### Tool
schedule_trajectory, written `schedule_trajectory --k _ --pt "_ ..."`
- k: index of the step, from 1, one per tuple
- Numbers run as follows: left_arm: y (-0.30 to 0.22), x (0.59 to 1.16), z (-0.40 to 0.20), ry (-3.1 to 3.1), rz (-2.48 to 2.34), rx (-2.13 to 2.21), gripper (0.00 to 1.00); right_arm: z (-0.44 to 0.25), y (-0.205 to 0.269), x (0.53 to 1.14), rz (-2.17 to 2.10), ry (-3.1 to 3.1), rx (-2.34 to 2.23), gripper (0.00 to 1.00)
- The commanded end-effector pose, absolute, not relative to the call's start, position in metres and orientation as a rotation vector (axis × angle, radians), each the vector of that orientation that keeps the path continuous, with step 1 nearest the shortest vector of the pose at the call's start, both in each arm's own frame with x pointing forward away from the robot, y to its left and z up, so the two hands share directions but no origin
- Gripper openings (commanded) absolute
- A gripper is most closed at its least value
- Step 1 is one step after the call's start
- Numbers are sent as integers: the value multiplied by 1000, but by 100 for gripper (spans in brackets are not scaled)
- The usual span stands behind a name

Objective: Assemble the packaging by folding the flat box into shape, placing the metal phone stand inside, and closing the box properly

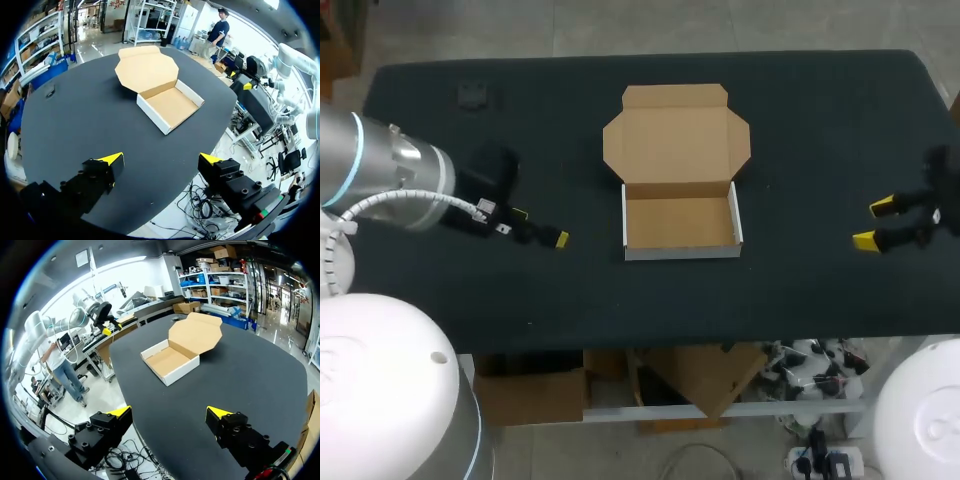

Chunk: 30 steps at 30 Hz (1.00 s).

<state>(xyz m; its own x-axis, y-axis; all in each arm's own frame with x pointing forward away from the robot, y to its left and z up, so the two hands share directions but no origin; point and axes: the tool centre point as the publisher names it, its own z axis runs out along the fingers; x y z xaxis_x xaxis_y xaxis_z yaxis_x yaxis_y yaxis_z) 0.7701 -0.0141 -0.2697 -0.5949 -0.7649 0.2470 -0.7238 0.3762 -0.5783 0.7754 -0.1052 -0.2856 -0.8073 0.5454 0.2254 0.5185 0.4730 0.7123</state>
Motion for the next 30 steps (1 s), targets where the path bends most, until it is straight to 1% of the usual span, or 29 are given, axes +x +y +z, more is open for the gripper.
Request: schedule_trajectory --k 1,11,30 --pt "-7 759 -253 2500 -927 -1513 100 -266 -113 757 1208 2621 1035 100" --pt "0 747 -225 2349 -771 -1788 100 -240 -138 744 1171 2562 1264 100" --pt "13 735 -191 2159 -581 -2041 100 -204 -166 737 1002 2399 1650 100"
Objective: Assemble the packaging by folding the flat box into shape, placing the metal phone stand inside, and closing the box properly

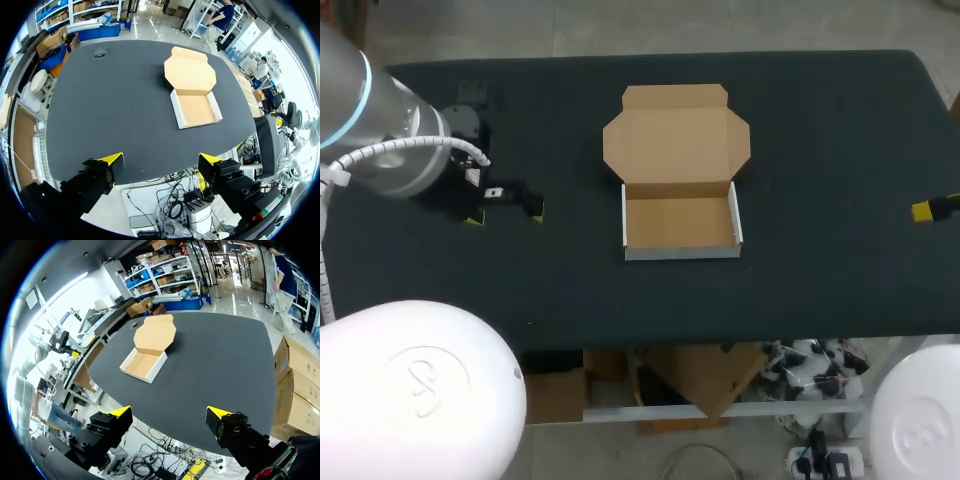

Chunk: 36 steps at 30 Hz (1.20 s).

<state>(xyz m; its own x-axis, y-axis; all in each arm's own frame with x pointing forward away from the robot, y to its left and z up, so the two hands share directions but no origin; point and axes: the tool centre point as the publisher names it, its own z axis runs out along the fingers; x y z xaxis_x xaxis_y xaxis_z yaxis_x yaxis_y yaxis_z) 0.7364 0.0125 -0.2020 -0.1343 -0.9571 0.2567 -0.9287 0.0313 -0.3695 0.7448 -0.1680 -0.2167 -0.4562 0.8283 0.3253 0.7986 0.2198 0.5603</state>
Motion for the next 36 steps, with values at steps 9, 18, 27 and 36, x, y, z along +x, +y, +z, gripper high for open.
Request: schedule_trajectory --k 9,18,27,36 --pt "15 730 -182 2099 -533 -2091 100 -190 -175 736 921 2368 1752 100" --pt "19 733 -180 2056 -496 -2154 100 -193 -186 733 857 2349 1860 100" --pt "22 739 -183 2039 -462 -2209 100 -197 -189 738 812 2360 1915 100" --pt "24 742 -190 2048 -490 -2191 100 -208 -191 740 792 2359 1955 100"
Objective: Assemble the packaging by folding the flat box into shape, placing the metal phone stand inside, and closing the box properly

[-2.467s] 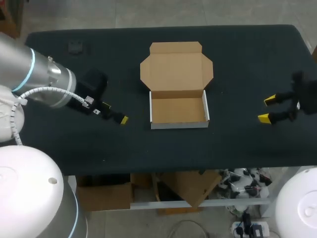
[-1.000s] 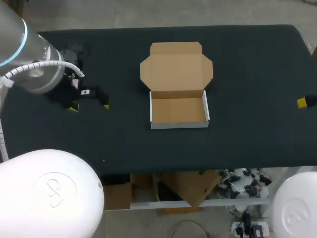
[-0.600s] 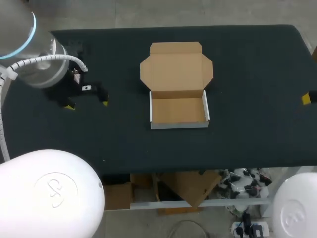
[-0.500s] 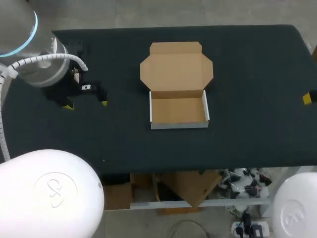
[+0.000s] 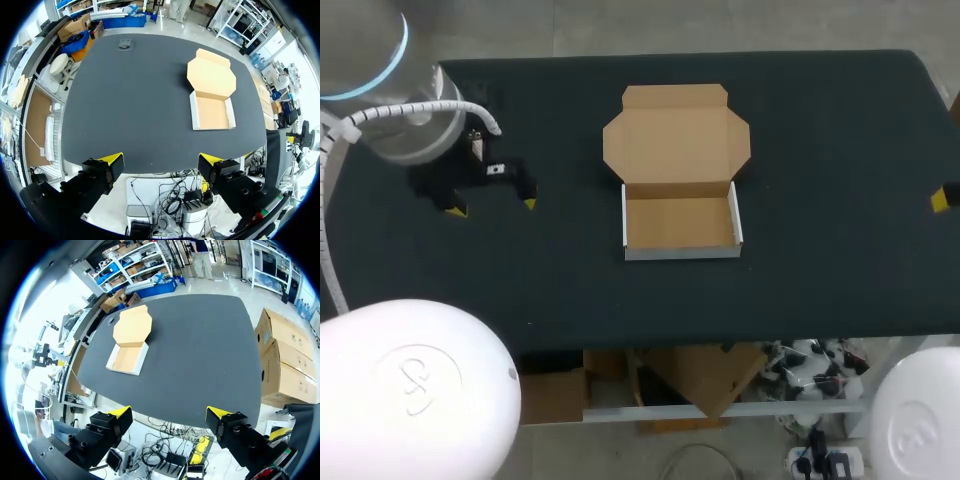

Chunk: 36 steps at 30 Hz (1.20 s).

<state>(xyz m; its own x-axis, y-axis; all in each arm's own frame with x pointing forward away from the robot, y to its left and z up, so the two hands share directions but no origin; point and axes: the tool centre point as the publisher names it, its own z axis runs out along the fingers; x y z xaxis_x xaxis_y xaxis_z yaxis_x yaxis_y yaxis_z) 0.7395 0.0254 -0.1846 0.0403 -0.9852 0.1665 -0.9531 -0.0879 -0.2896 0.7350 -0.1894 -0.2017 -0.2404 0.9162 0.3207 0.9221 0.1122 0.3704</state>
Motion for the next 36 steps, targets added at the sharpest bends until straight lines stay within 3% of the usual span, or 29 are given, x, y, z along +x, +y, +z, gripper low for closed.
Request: schedule_trajectory --k 1,36 --pt "24 743 -190 2049 -490 -2191 100 -209 -192 741 -777 -2323 -1928 100" --pt "26 785 -231 2051 -430 -2265 100 -220 -191 749 -773 -2303 -1956 100"
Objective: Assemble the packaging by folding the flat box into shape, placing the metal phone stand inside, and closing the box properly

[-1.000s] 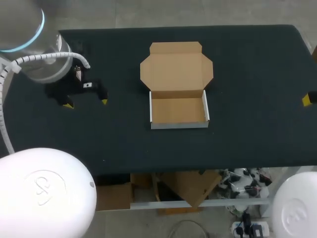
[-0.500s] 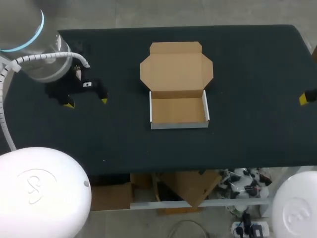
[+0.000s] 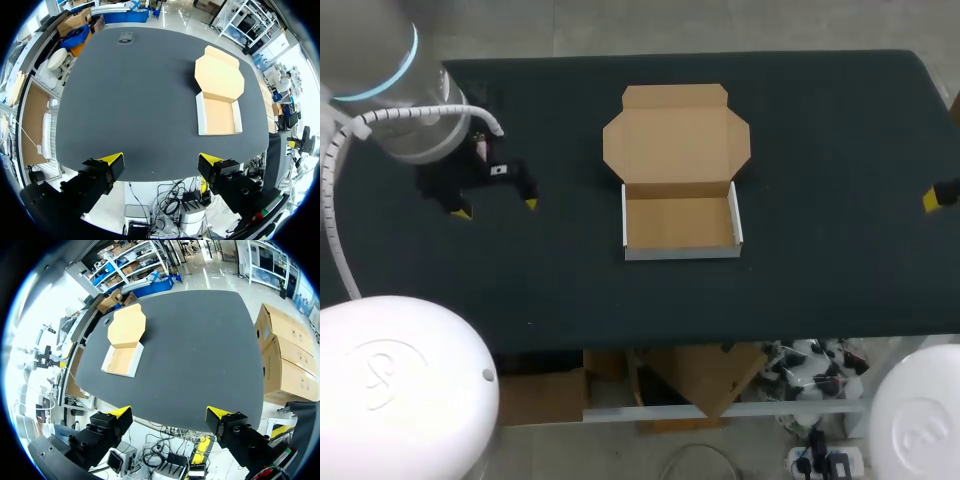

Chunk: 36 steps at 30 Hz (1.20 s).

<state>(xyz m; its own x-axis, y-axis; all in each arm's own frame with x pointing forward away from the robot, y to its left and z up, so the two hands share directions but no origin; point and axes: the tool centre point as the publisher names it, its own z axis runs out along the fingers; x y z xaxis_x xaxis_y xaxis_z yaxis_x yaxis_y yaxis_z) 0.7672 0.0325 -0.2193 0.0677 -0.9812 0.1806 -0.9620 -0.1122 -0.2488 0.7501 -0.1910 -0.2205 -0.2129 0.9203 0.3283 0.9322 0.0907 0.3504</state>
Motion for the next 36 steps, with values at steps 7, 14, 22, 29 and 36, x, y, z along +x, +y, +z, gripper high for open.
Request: schedule_trajectory --k 7,14,22,29,36 --pt "28 808 -254 2055 -362 -2301 100 -220 -191 749 -773 -2303 -1956 100" --pt "34 837 -273 2046 -324 -2310 100 -220 -191 749 -773 -2303 -1956 100" --pt "44 870 -289 2061 -292 -2311 100 -220 -191 749 -773 -2303 -1956 100" --pt "52 888 -306 2067 -266 -2342 100 -220 -191 749 -773 -2303 -1956 100" --pt "71 905 -318 2064 -235 -2393 100 -220 -191 749 -773 -2303 -1956 100"
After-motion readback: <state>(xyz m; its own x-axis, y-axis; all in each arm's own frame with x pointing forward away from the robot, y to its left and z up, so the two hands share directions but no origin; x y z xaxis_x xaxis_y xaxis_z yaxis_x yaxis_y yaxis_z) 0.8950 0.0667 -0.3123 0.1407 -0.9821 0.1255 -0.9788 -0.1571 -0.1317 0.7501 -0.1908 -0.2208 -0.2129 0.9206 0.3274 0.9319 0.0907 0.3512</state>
